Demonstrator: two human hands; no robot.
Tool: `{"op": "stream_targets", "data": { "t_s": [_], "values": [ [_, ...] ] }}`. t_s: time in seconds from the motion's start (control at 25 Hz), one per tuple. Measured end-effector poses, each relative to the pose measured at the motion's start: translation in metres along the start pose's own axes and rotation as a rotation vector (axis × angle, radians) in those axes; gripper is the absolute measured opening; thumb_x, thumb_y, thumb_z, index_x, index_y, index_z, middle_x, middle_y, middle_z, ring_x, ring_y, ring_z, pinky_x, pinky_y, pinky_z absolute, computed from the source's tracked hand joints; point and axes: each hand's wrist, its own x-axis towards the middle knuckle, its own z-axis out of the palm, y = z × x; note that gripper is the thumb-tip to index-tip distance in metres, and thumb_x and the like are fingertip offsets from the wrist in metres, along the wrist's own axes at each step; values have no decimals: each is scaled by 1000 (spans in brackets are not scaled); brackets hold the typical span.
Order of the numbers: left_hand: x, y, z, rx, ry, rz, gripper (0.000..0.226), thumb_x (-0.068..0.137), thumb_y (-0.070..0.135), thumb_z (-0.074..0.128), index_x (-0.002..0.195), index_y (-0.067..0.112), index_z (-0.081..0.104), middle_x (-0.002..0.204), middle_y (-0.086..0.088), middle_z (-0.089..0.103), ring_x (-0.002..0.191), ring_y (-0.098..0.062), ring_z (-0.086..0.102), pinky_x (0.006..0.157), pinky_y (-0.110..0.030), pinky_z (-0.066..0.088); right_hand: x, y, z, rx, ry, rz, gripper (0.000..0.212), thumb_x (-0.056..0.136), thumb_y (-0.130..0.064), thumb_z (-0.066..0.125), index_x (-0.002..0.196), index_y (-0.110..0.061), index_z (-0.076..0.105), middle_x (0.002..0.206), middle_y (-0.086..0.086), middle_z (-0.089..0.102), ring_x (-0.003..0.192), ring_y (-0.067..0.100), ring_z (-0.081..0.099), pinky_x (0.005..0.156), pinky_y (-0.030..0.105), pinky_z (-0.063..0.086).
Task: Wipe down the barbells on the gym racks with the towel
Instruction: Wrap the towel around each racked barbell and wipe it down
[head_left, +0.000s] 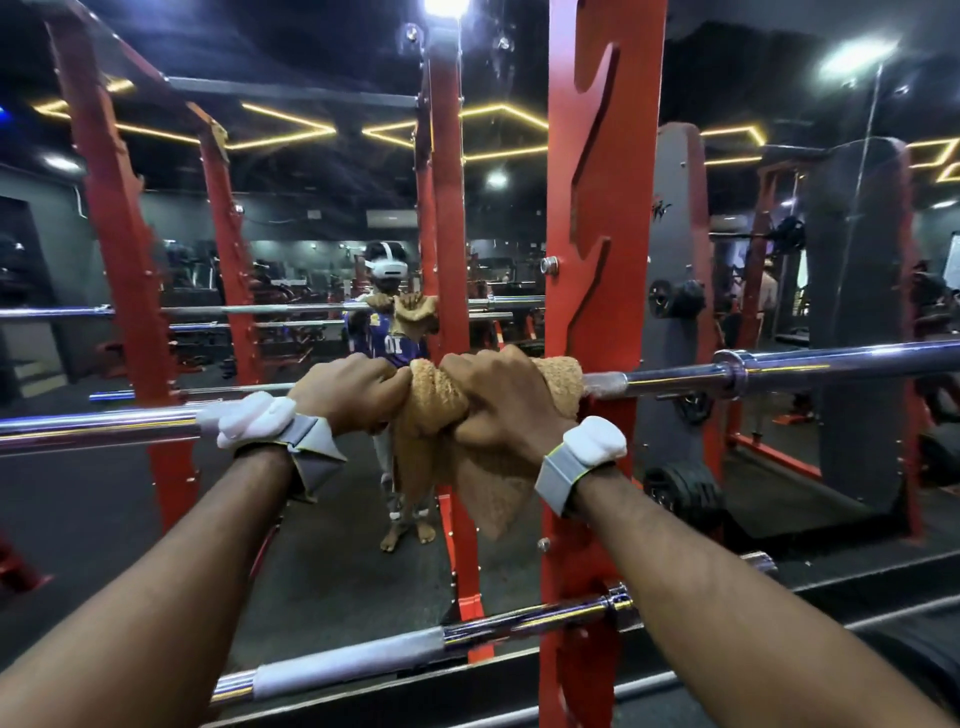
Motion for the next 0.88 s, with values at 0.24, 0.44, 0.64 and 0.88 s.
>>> {"op": "stream_targets", "data": {
  "t_s": [0.24,0.44,0.64,0.88],
  "values": [
    [-4,11,-2,39,14,-89,50,102,43,30,62,20,50,96,-14,69,97,-37,63,70,-35,39,-2,3,9,47,131,-24,44,46,-37,67,76,-23,38,64,-2,55,59,27,55,60,33,29],
    [-4,12,-2,87,29,-117,51,102,45,30,69,16,56,94,-17,68,92,-38,63,67,-35,39,-5,5,10,44,166,-72,45,44,-31,69,82,-18,48,68,1,56,61,29,56,60,35,32],
    [-11,15,-9,148,18,25,28,104,36,41,78,26,48,75,-6,56,88,-37,63,73,-45,51,-19,45,-8,39,-57,-108,50,58,-29,73,103,-14,57,88,5,65,82,33,62,72,41,40],
    [-11,10,-5,81,85,-14,45,103,45,33,89,17,64,91,-14,69,92,-39,65,77,-41,51,3,41,-19,190,-361,135,36,60,-44,71,89,-23,62,81,-1,68,78,23,65,63,31,37]
  ]
}}
